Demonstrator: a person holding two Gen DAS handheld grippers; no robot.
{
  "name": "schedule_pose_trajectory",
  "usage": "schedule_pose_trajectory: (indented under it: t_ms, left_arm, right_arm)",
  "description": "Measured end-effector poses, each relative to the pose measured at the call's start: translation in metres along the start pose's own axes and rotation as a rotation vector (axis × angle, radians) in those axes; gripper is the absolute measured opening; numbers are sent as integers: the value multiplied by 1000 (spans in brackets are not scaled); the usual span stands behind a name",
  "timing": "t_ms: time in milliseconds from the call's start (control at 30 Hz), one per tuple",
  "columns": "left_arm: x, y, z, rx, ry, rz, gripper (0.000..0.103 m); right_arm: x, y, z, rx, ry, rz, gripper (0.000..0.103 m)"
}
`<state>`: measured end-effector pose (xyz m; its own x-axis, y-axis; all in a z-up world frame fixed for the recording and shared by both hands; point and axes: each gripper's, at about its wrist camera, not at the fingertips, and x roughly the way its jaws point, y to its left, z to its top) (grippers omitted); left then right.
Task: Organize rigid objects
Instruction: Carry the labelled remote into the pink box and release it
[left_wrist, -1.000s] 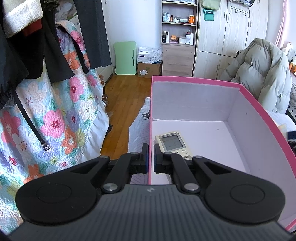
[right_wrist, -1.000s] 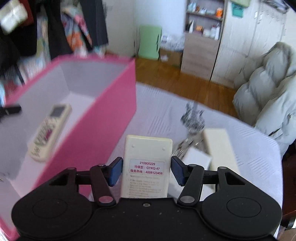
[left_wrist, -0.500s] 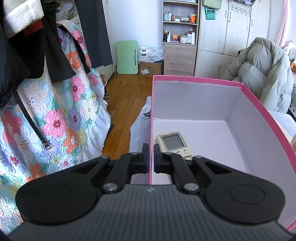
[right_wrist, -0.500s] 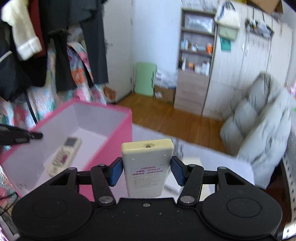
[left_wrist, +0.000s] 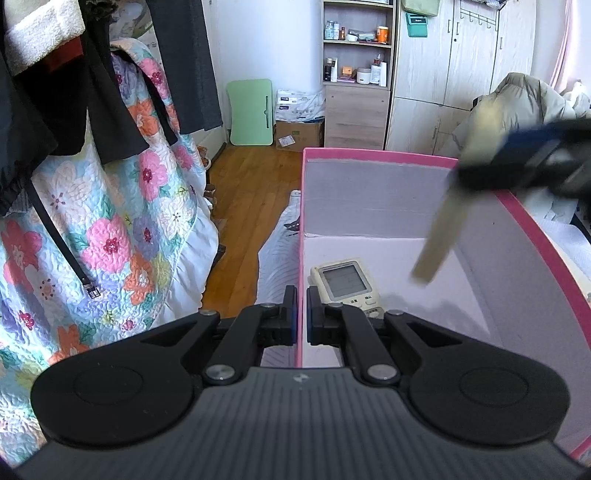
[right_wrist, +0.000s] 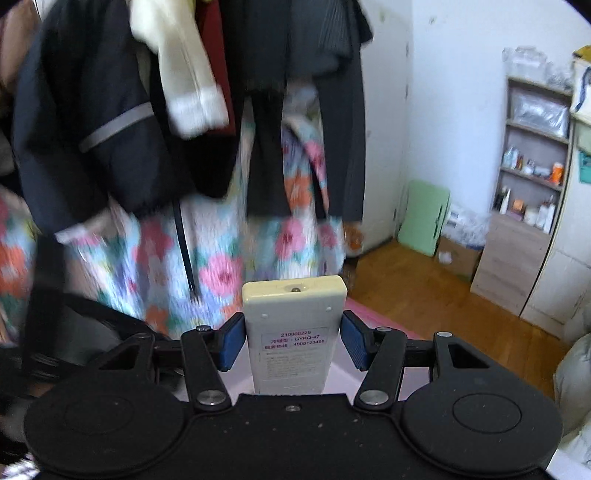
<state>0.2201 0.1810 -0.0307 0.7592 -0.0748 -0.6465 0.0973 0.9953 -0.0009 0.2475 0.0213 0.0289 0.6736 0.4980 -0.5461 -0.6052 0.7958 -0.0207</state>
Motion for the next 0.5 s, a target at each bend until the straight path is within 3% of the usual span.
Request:
schedule_pose_trajectory:
  t_ms: [200, 500]
  left_arm:
    - [1, 3, 0, -7, -5, -11, 4]
    - [1, 7, -1, -31, -3, -27, 4]
  right_arm:
    - [32, -6, -24, 34, 145, -9, 61]
    - [36, -3, -15, 84, 130, 80, 61]
